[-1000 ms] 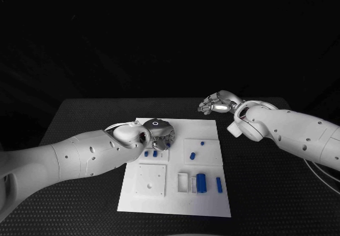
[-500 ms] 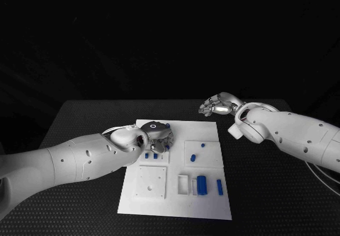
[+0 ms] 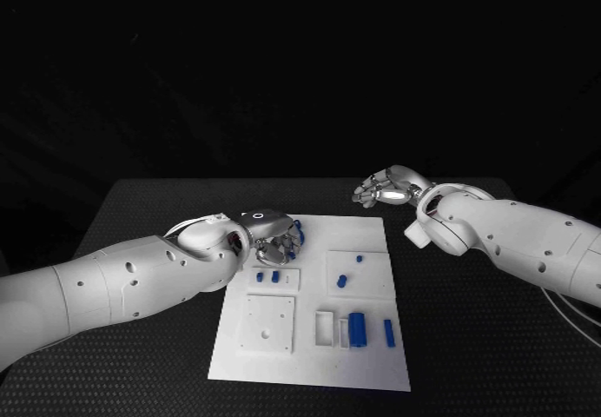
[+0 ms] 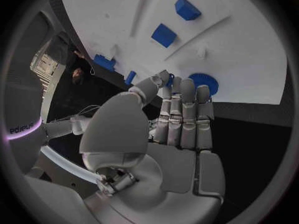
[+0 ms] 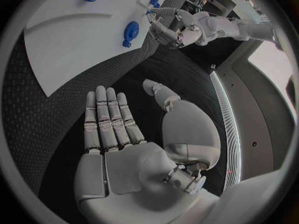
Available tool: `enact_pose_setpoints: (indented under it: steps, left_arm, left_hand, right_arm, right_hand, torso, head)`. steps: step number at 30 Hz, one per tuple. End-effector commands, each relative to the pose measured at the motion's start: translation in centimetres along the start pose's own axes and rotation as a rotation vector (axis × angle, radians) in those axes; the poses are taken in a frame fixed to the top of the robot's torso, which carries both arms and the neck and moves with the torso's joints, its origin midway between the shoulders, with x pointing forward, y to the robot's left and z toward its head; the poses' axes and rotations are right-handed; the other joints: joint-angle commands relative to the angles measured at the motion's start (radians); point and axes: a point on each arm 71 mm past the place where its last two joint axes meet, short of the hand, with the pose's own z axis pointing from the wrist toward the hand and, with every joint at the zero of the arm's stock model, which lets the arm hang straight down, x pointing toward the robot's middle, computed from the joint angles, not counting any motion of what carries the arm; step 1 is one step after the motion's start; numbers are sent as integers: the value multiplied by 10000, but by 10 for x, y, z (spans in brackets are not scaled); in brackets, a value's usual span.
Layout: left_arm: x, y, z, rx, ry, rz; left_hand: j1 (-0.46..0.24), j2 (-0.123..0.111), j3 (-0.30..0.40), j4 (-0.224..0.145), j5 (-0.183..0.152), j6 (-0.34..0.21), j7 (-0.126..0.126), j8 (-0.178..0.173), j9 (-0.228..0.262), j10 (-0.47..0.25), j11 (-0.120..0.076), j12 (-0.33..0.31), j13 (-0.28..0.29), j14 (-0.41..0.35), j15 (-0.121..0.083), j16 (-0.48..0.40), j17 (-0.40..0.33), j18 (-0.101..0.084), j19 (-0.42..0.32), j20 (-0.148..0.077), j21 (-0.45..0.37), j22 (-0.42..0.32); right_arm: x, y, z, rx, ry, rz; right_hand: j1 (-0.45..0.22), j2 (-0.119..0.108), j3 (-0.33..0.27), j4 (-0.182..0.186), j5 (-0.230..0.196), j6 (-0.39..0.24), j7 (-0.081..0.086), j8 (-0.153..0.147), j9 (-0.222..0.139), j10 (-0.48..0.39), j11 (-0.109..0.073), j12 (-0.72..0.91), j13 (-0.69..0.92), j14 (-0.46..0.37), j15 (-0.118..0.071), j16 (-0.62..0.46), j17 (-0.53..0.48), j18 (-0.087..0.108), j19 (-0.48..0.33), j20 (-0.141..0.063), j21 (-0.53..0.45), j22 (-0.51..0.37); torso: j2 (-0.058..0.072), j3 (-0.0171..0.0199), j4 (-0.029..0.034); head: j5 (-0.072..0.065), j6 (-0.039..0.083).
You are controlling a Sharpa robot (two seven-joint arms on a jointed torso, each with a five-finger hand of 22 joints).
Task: Assemble the parts on the task board
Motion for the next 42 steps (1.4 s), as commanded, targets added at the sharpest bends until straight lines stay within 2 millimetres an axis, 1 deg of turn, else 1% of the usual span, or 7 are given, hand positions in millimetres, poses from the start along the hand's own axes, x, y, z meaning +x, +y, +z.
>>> enact_pose_setpoints:
  steps: [1, 6, 16, 20, 31, 40, 42]
  left_arm:
    - [-2, 3, -4, -77, 234, -417]
    - [-3, 14, -12, -343, 317, -383]
    - [-3, 36, -23, -854, 453, -311]
    - [-3, 41, -25, -973, 469, -288]
    - [-1, 41, -20, -996, 675, -353]
    - [0, 38, -18, -914, 770, -385]
    - [1, 36, -17, -846, 796, -413]
  left_hand:
    - [-41, 40, 53, -9, 32, 46, 1, -44, 9, 79, 19, 21, 0, 32, -58, 69, 18, -40, 79, -444, 49, 221]
    - [-41, 40, 56, -10, 31, 47, 0, -44, 8, 83, 17, 18, 0, 32, -60, 72, 21, -40, 81, -448, 55, 220]
    - [-37, 34, 64, -13, 23, 53, -3, -41, 7, 93, 14, 12, -1, 30, -63, 77, 28, -42, 83, -455, 65, 219]
    - [-34, 33, 68, -14, 19, 54, -4, -41, 6, 96, 13, 8, -2, 27, -64, 78, 30, -43, 82, -458, 68, 218]
    - [-36, 40, 79, -5, 7, 52, -3, -43, 3, 101, 14, -4, -6, 19, -64, 78, 35, -48, 79, -462, 76, 214]
    - [-39, 49, 88, 0, -1, 44, 0, -47, -1, 101, 16, -16, -9, 9, -63, 77, 39, -54, 72, -464, 79, 211]
    - [-40, 50, 89, 1, -2, 44, 0, -48, -2, 101, 17, -19, -10, 7, -62, 77, 40, -55, 70, -465, 79, 211]
  right_arm:
    - [1, 1, 0, -111, 140, 16]
    - [1, 0, -1, -102, 134, 12]
    - [0, 0, -1, -86, 116, 8]
    - [0, -1, -1, -87, 121, 8]
    - [0, 0, -1, -95, 126, 9]
    - [0, 0, -1, -106, 136, 12]
    - [1, 0, -1, -108, 136, 13]
  right_hand:
    - [-61, -27, -16, 40, 58, -74, 97, -40, -12, 64, 2, -60, -4, 12, 68, -68, -15, 102, 2, 56, -51, -4]
    - [-58, -27, -19, 40, 60, -74, 96, -39, -12, 66, 2, -66, -4, 11, 67, -70, -17, 103, 1, 57, -54, -3]
    - [-52, -24, -21, 39, 62, -73, 96, -38, -14, 71, 1, -76, -3, 11, 67, -72, -21, 104, 1, 58, -59, -1]
    - [-49, -22, -22, 39, 63, -73, 96, -38, -14, 74, 1, -81, -3, 12, 66, -74, -22, 105, 1, 58, -61, 0]
    - [-43, -20, -29, 39, 65, -73, 96, -36, -17, 82, 1, -97, -2, 13, 64, -77, -28, 107, 0, 60, -68, 2]
    - [-39, -19, -33, 39, 66, -74, 96, -36, -19, 88, 1, -109, -1, 14, 64, -80, -32, 109, 1, 62, -74, 5]
    - [-37, -18, -34, 40, 66, -74, 96, -35, -19, 90, 1, -112, -1, 14, 64, -80, -34, 109, 1, 62, -75, 5]
  torso:
    - [-7, -12, 8]
    - [-2, -6, -12]
    - [3, -2, 4]
    - [4, -5, -12]
    - [15, 2, -38]
    - [7, 13, -23]
    - [10, 6, -20]
  head:
    - [23, 8]
    - [45, 16]
    - [26, 8]
    - [87, 12]
    - [104, -4]
    - [120, -30]
    - [119, -32]
